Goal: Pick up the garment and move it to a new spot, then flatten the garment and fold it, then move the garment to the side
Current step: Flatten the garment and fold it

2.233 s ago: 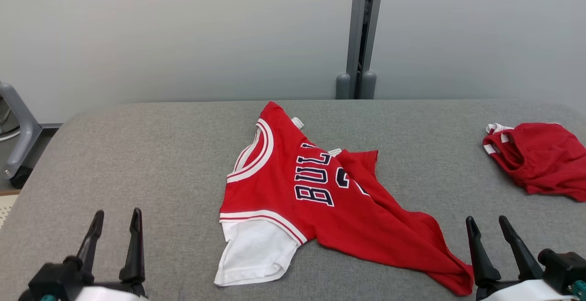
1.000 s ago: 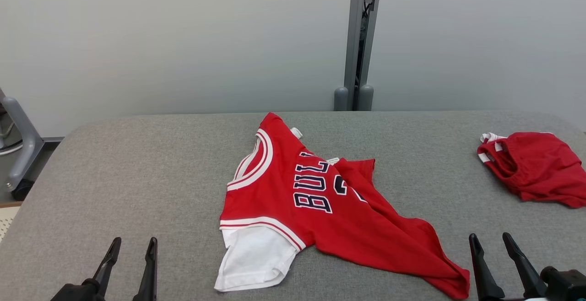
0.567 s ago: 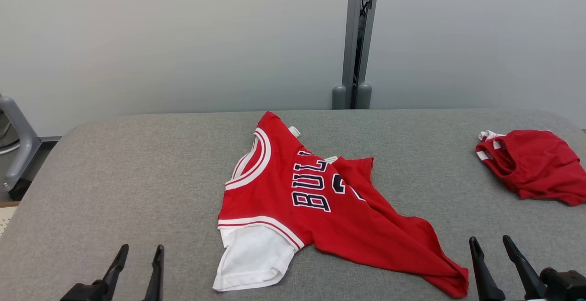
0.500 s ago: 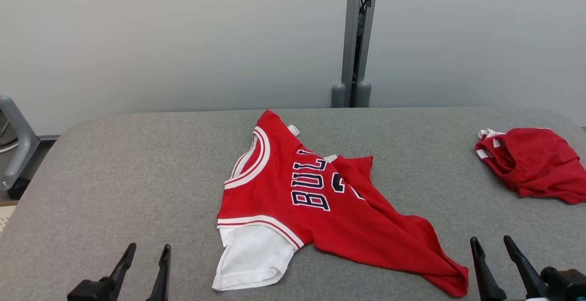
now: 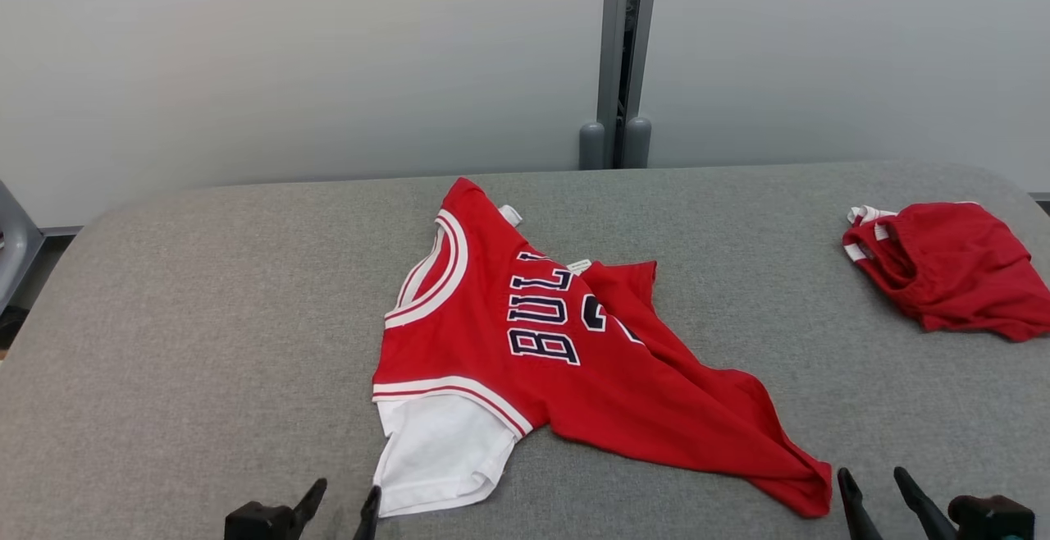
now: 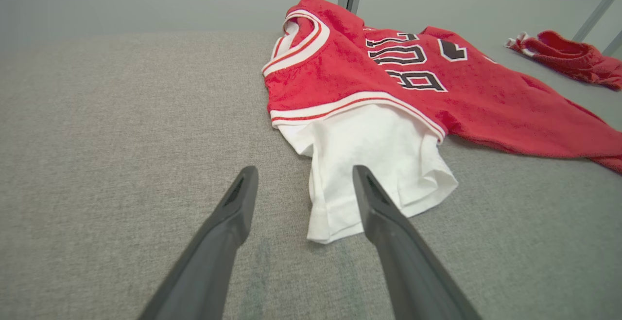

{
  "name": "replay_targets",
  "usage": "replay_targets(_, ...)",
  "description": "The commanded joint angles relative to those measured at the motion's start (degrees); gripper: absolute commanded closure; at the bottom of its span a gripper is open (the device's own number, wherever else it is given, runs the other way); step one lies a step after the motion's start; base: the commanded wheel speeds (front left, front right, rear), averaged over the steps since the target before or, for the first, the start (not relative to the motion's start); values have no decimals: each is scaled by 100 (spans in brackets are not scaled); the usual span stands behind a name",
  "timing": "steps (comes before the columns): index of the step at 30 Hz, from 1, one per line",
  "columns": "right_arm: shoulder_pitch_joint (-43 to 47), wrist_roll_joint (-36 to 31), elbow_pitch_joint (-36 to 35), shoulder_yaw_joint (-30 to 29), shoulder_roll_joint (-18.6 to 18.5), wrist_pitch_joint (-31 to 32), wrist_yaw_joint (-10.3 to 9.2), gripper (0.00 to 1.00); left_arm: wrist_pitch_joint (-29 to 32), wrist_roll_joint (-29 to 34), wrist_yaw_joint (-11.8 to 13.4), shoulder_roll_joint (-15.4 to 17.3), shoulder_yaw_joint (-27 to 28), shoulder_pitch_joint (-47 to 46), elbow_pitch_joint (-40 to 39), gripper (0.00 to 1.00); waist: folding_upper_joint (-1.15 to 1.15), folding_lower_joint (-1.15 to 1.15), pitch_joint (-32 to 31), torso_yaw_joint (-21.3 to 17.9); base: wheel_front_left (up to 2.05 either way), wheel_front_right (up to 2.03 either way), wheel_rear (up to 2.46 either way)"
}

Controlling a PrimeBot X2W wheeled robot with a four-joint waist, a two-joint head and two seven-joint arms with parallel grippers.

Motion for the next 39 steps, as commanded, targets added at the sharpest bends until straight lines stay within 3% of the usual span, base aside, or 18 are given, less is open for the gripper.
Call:
replay_targets(1,-131,61,214,81,-11,-31,0,0,-24,-28,-40,8,-116,-205,369,0,0,0,45,-33,0,0,0)
replay_targets(10,-494,191,928,404,67,-39,0,0,-224,-320,-45,-105,-427,-712,1546,0,0,0,190,-91,0,0,0)
replay_targets(19,-720,312,1261,598,220,-39,0,0,-364,-687,-41,-161,-776,-1121,2062,0,0,0,295,-82,0,0,0)
replay_targets(20,-768,335,1305,623,234,-39,1,72,-364,-728,-41,-170,-822,-1157,2096,0,0,0,303,-76,0,0,0)
replay_targets(21,-809,348,1321,667,238,-38,1,91,-367,-774,-41,-175,-867,-1198,2124,41,0,0,310,-68,0,0,0)
replay_targets(22,-828,384,1325,711,246,-39,1,100,-370,-838,-41,-198,-924,-1220,2144,82,0,0,314,-59,0,0,0)
replay_targets(23,-829,416,1340,738,245,-39,0,100,-373,-912,-41,-216,-987,-1234,2159,100,0,0,316,-51,0,0,0)
replay_targets(30,-729,569,1099,921,197,-39,0,100,-380,-1358,-42,-194,-969,-1142,1820,100,0,0,240,-18,0,0,0)
replay_targets(39,-598,1307,-196,1508,39,-40,1,100,-378,-1774,-42,20,-551,-1018,299,100,0,0,133,-17,0,0,0)
